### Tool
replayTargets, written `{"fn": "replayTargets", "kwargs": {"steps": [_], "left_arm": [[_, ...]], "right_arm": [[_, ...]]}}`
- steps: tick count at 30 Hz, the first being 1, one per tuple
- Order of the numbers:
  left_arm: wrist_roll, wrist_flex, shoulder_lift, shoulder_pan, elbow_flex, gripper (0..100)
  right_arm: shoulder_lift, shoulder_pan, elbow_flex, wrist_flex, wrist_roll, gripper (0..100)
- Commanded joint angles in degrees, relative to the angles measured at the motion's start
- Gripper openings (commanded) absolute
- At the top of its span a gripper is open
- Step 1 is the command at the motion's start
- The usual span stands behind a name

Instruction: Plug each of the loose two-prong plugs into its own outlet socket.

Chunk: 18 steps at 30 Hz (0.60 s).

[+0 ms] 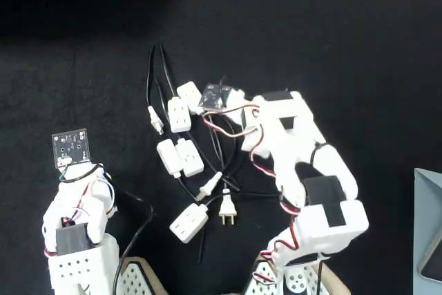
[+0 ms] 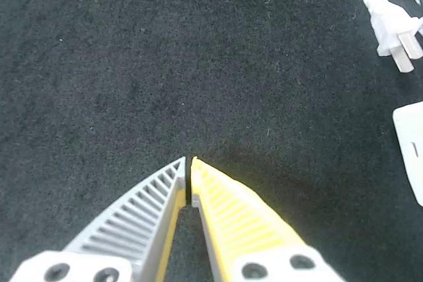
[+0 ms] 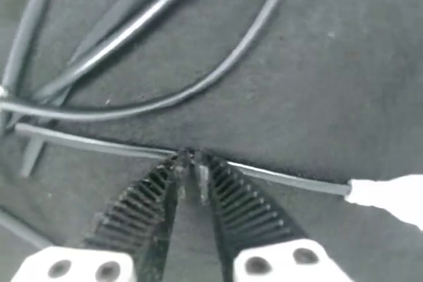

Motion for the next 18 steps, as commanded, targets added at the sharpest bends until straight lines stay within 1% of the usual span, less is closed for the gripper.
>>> {"fn": "replayTargets", "kwargs": {"steps": [1,4,7,9,11,14,18], "left_arm": [[0.0,-1.1,-0.4,0.1,1.0,3],[0.0,-1.1,-0.4,0.1,1.0,3],[0.0,-1.1,-0.4,0.1,1.0,3],[0.0,-1.1,-0.4,0.1,1.0,3],[0.0,-1.1,-0.4,0.1,1.0,3],[0.0,-1.1,-0.4,0.0,1.0,3],[0.0,-1.1,-0.4,0.0,1.0,3]], "right_arm": [[0.5,2.1,-3.8,2.8,-6.1,1.2],[0.5,3.6,-8.6,6.7,-10.9,1.2],[0.5,4.7,-12.6,9.6,-12.1,1.3],[0.7,4.8,-14.3,9.1,-9.1,1.5],[0.9,4.8,-14.5,8.8,-3.0,2.8],[0.9,4.9,-14.5,9.1,4.0,12.7],[1.1,5.9,-14.4,9.1,8.7,26.3]]}}
